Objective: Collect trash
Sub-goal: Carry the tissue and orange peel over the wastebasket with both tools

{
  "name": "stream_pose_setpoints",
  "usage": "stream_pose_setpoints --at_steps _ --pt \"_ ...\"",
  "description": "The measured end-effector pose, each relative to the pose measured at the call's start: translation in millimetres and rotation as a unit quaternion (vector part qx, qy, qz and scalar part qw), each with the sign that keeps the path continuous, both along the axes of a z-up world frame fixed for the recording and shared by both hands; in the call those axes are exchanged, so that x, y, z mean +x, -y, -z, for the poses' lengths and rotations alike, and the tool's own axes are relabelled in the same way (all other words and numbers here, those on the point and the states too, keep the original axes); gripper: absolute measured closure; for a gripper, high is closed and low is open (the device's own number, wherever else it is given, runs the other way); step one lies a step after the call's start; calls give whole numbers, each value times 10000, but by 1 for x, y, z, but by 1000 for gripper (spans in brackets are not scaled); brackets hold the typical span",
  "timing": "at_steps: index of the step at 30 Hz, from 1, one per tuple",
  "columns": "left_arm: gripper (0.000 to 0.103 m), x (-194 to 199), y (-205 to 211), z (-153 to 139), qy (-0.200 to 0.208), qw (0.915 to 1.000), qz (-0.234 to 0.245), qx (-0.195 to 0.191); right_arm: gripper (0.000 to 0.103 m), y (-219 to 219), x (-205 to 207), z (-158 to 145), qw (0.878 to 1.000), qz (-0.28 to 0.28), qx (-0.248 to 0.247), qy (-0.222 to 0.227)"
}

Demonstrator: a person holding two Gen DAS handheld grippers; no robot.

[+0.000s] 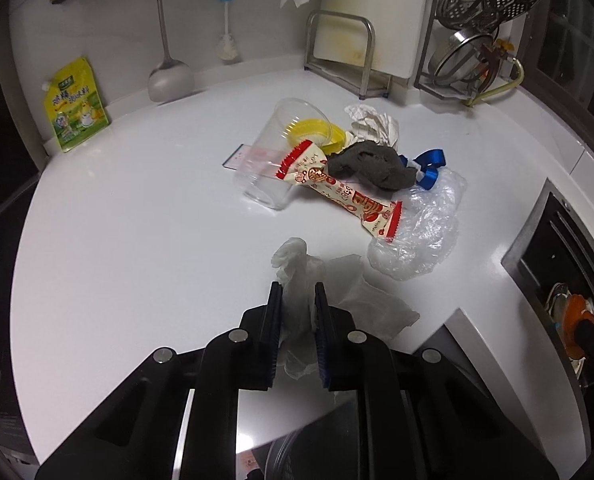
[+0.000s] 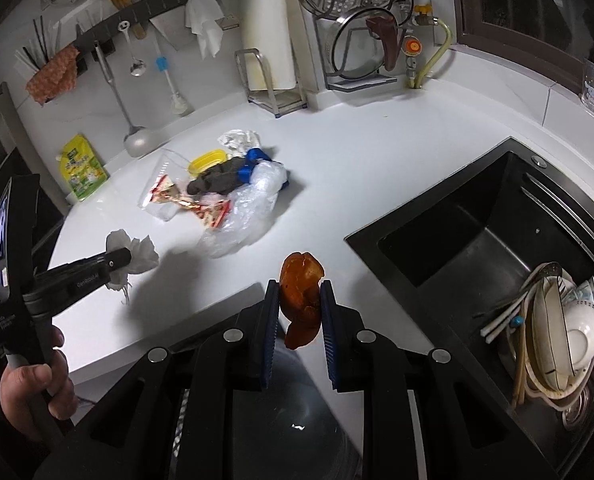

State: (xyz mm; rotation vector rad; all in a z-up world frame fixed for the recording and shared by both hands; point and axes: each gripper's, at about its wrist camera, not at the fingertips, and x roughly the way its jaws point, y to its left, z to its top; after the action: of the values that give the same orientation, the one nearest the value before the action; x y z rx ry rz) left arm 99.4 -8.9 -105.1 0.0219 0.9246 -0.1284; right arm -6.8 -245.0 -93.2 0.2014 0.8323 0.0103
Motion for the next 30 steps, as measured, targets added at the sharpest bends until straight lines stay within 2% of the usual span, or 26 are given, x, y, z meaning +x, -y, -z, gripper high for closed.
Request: stream_pose_setpoints --at_steps 7,12,19,25,28,30 --pt "87 -46 0 -28 73 9996 241 106 83 -5 -29 -12 9995 -276 69 -129" --pt "87 -76 9 -30 -14 9992 371 111 83 -8 -51 -8 9983 -478 132 -293" --pt "87 -113 26 -22 -180 9979 623 91 83 -18 -80 7 9950 -797 253 -542" --pt "87 -125 39 -2 -517 9958 760 26 83 -23 -90 17 9927 -940 341 -667" --pt "87 -130 47 9 -653 9943 829 169 83 -24 -92 24 9908 -1013 352 -822" --pt "87 -132 48 14 -760 9935 844 127 83 -23 -93 26 9902 -1039 365 -856"
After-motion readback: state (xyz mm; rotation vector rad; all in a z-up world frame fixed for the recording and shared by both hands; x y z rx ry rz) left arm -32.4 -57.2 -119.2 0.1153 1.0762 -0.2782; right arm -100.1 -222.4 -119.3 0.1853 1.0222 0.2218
